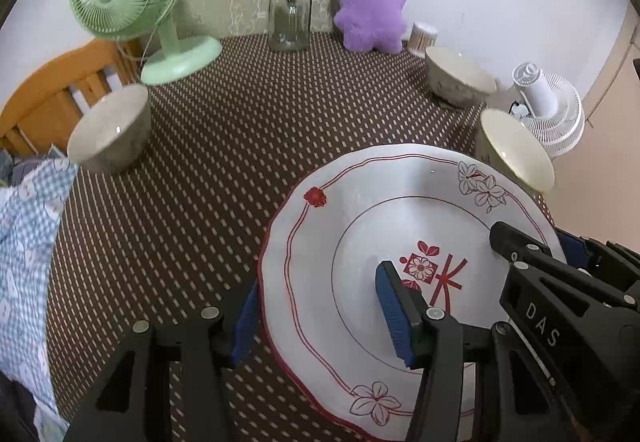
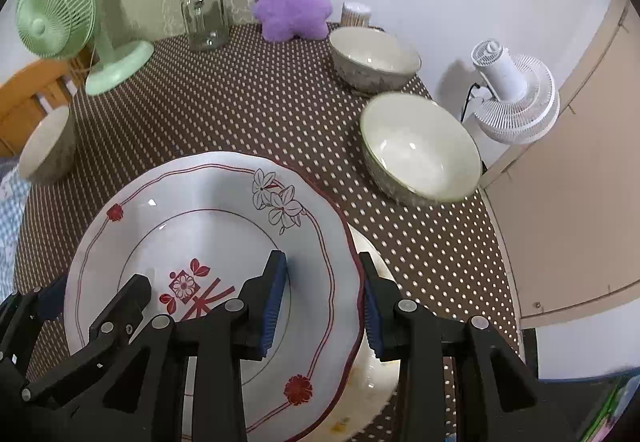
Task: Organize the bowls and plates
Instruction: 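Lift the red-patterned plate with both grippers and lower it onto the yellow-flower plates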
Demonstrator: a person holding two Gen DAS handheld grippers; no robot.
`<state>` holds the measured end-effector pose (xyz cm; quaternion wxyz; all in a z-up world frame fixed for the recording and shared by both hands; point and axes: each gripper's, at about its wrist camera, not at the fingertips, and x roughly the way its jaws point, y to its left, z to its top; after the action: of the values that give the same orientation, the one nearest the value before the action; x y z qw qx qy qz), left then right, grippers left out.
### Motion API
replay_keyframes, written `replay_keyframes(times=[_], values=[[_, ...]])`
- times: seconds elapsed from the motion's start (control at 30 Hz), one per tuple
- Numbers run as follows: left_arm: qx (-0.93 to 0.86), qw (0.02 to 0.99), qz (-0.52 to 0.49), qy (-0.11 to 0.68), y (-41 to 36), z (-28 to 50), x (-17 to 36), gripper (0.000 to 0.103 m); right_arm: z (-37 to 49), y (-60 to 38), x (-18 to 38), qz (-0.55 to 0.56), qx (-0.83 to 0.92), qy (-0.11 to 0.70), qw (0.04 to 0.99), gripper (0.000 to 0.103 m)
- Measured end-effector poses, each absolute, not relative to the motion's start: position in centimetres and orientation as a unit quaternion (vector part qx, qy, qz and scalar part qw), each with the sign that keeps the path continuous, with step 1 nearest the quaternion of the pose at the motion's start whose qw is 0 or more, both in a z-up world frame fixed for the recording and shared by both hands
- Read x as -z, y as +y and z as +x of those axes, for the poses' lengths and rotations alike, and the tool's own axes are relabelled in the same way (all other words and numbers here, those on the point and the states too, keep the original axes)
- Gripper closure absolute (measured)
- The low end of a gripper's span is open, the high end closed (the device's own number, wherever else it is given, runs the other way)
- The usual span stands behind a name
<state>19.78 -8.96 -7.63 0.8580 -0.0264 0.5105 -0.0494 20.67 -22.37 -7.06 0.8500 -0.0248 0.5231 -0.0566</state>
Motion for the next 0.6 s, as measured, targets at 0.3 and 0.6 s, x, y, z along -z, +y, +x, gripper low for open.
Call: replay_keyframes(times=[0.3,0.6], values=[[0.033,0.847,-0.026,0.53,-12.1,18.0,9.4,0.048,18.8,-25.2,9.9,-0.032,0.039,0.542,0.839,0.064],[0.008,0.85,-0.008,0.527,-13.7,18.0,10.4,0.048,18.3,-26.3,11.3,-0.024,0.023,0.549,0.835,0.064]])
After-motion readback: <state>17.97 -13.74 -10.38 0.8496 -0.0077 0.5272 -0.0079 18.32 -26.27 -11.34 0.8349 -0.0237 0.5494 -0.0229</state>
